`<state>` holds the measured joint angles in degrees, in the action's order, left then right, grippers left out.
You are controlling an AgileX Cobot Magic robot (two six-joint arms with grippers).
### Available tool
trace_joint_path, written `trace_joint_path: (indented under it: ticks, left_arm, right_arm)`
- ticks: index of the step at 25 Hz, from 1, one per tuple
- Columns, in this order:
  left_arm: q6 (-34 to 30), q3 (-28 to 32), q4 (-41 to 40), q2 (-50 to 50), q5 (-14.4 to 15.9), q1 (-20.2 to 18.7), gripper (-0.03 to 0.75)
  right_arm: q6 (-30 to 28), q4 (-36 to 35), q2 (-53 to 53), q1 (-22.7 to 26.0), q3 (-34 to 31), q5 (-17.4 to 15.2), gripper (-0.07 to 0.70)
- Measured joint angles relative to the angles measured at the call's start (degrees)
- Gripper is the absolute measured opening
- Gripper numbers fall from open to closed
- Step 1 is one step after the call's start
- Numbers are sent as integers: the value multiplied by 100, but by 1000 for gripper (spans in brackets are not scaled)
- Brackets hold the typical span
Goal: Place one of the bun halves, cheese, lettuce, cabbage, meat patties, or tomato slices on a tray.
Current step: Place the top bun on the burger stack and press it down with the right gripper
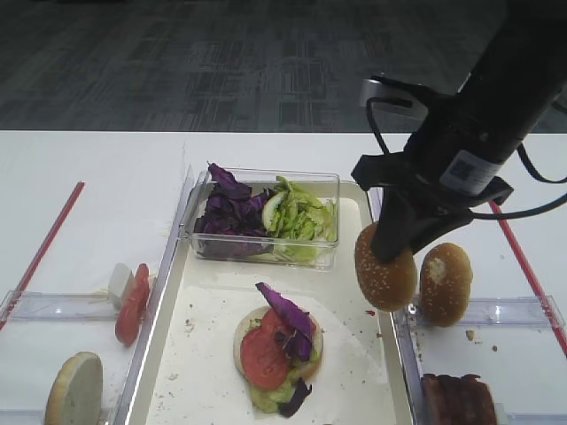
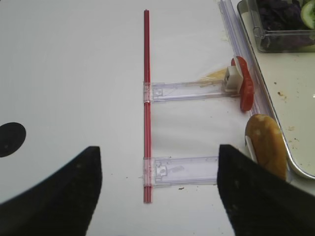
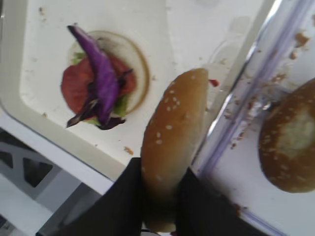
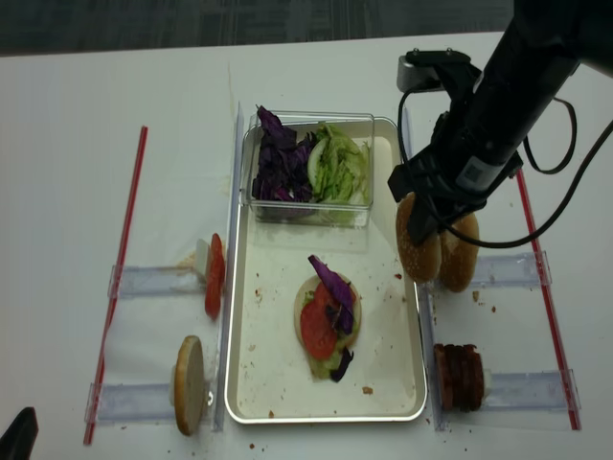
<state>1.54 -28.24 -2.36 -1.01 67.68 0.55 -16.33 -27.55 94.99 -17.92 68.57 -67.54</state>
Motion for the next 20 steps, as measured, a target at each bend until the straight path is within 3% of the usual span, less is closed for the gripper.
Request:
trace_joint_path:
  ticks: [6,15,20]
  left_arm:
    - [0,0,0,0,0,0,491]
    - [0,0,0,0,0,0,491]
    - [0,0,0,0,0,0,491]
  right_arm:
    - [-662,-1372,0,0,0,-169,194]
    - [-1126,-2985,0,0,0,-167,194]
    - [-1217,-3216,0,0,0,-155,194]
